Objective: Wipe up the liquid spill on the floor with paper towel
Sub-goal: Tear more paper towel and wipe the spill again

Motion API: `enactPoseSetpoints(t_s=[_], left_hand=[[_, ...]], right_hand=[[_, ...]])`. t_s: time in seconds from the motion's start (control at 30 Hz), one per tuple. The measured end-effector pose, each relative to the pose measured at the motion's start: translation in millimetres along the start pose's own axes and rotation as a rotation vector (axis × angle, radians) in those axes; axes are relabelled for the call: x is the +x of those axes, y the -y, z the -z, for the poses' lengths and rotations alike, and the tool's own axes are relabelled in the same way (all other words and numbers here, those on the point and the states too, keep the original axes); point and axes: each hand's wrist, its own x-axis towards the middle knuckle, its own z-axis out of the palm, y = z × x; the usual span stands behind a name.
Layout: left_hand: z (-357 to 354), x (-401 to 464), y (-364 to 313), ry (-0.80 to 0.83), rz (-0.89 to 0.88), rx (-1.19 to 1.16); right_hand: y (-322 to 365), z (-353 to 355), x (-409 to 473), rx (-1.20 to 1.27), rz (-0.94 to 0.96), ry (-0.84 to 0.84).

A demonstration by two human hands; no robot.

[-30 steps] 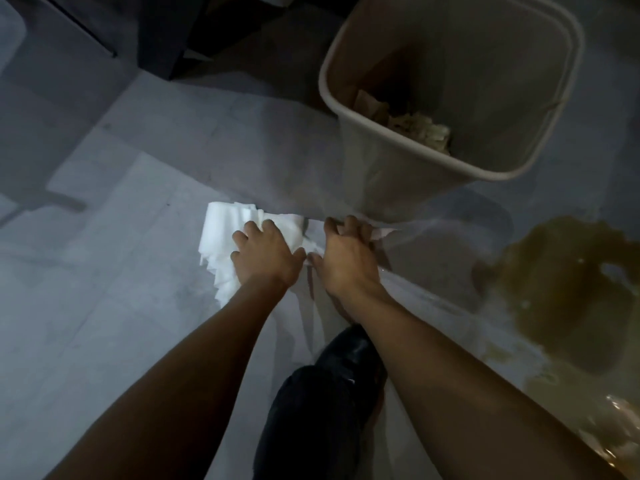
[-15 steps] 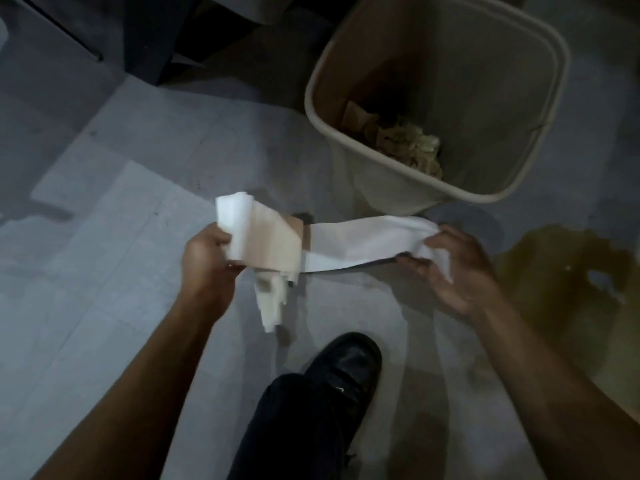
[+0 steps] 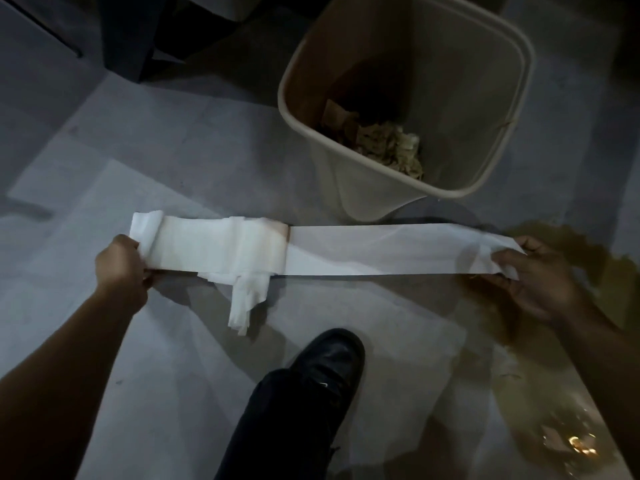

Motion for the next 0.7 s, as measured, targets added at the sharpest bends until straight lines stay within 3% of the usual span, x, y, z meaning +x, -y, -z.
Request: enactPoseSetpoints(t_s=[0.1,0.17,0.27,0.33,0.37,0.43,0.53,0.6,0.7], left_hand=[[4.4,14.4,1.0,-0.06,-0.009,0.117],[2.1,16.7,7.6,-0.134,-0.123,0.379],[-11.1,-18.1,22.3,-0.257,-0.554,0.655],[-29.5,-60.1,35.1,-0.132,-0.865,0.723],[-41.7,-77.2,43.8,-0.04,-0.918,0.784],[-66.6,-97.6,59.3,0.073,-0.868,0.997],[-83.9,-94.3,58.9,0.097,-0.743,1.228],[-80.8,-86.8,48.8,0.102,-0.732,1.191],[-69.1,-76.0,31.4,0.062,-0.682,0.955]], right_hand=[[-1.2,7.6,-1.6,-0.035,0.0,0.017],[0.6,9.7,-2.8,-0.038,0.01,0.018],[4.5,9.7,-3.3,-0.019,0.03,0.04],[6.7,6.6,-6.0,-0.003,0.047,0.057],[7.2,5.9,-6.2,0.003,0.059,0.058],[10.9,4.5,-8.7,0.01,0.074,0.045],[22.3,7.0,-14.2,-0.02,0.094,-0.013],[27.1,11.6,-15.4,-0.029,0.095,-0.031],[31.8,20.0,-16.8,0.003,0.115,-0.097]])
